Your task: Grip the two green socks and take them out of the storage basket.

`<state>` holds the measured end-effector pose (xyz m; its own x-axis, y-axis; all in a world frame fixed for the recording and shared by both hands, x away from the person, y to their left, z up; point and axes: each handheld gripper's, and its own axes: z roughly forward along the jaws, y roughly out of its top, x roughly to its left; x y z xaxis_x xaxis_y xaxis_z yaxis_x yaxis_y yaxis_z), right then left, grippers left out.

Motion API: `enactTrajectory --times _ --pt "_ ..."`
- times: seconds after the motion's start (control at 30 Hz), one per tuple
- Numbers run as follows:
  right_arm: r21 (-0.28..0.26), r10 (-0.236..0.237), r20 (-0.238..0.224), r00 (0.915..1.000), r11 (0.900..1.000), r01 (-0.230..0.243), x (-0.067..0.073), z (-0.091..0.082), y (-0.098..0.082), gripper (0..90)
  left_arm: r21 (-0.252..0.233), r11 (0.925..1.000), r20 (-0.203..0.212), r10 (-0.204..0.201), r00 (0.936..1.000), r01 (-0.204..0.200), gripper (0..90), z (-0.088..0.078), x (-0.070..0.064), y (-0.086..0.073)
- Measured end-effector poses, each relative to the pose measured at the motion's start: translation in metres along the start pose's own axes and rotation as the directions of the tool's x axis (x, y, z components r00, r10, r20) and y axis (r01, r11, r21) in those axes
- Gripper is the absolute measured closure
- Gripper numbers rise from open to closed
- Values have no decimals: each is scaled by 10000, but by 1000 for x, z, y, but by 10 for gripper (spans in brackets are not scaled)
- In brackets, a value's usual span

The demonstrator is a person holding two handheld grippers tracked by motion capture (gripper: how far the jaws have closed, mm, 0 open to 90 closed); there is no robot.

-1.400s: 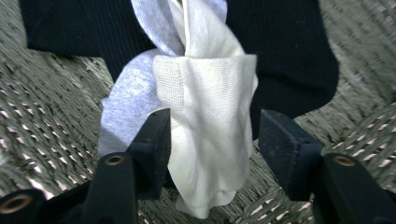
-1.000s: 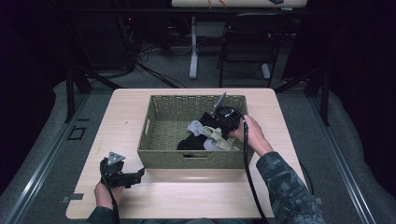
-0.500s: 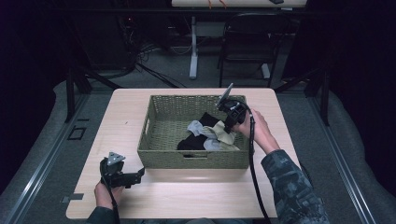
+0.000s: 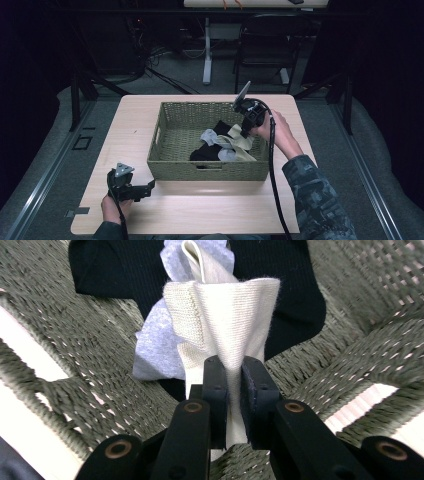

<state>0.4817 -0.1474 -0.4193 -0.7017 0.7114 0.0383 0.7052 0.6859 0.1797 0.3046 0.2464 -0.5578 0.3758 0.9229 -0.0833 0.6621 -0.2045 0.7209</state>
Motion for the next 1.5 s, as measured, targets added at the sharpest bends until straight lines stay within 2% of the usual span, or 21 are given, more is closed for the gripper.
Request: enactTrajectory --times 0.17,0.4,0.43,0.63,1.0,1.5 --pt "-222 -30 18 10000 9997 31 3 -13 3 825 -20 10000 7 -31 10000 31 0 0 0 0" --pt "-274 -80 39 10000 9996 81 4 -28 4 825 37 10000 36 20 10000 -21 0 0 0 0" --pt "-426 -26 31 10000 9991 27 4 -29 3 825 10 10000 24 5 10000 -5 0 0 0 0" --pt "-406 -26 66 10000 9992 29 4 -43 2 825 -8 10000 16 -18 10000 18 0 0 0 0" --pt "-766 -6 300 9996 9971 29 3 -61 -2 822 -18 10000 124 -96 9999 97 0 1 0 0" --pt "-1128 404 534 9978 9930 -342 -11 -82 -17 816 -39 9999 124 -107 9999 108 0 1 1 0"
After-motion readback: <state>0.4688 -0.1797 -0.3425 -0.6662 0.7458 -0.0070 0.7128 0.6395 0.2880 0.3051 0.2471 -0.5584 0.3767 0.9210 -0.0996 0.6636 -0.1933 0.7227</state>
